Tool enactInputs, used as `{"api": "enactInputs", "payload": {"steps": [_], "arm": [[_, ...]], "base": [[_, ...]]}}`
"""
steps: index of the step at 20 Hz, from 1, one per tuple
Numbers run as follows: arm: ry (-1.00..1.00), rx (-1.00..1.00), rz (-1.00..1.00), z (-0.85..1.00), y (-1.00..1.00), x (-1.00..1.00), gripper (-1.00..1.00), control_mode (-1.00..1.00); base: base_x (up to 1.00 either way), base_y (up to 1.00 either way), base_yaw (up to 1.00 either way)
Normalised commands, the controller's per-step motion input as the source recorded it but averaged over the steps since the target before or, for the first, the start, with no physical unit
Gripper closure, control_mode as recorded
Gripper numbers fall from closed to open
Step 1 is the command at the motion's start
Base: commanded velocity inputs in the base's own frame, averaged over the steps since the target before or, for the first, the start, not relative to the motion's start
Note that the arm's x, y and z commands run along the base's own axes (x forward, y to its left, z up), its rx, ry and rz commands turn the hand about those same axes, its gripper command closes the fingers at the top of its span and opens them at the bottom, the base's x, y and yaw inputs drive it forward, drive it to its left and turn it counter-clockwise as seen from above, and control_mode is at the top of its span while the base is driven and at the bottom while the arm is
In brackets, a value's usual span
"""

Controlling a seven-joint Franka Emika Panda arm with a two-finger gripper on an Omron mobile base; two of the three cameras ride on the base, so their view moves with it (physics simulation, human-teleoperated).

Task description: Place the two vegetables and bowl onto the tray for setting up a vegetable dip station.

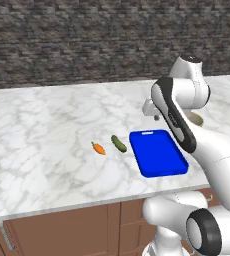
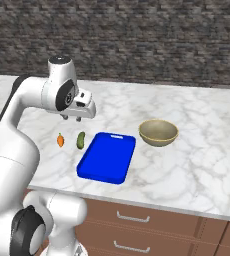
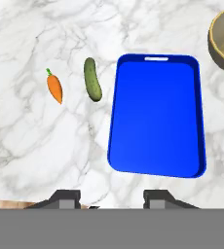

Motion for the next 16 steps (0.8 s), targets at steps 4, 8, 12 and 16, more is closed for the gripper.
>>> {"api": "enactInputs", "payload": {"steps": [4,8,12,16], "arm": [[0.06,0.0,0.01,0.0,0.06,0.0,-1.0,-1.0],[0.13,0.0,0.04,0.0,0.19,0.0,-1.0,-1.0],[0.16,0.0,0.06,0.0,0.43,0.05,-1.0,-1.0],[0.14,0.0,0.07,-0.07,0.37,0.13,-1.0,-1.0]], "base": [[0.0,0.0,0.0],[0.0,0.0,0.0],[0.0,0.0,0.0],[0.0,0.0,0.0]]}}
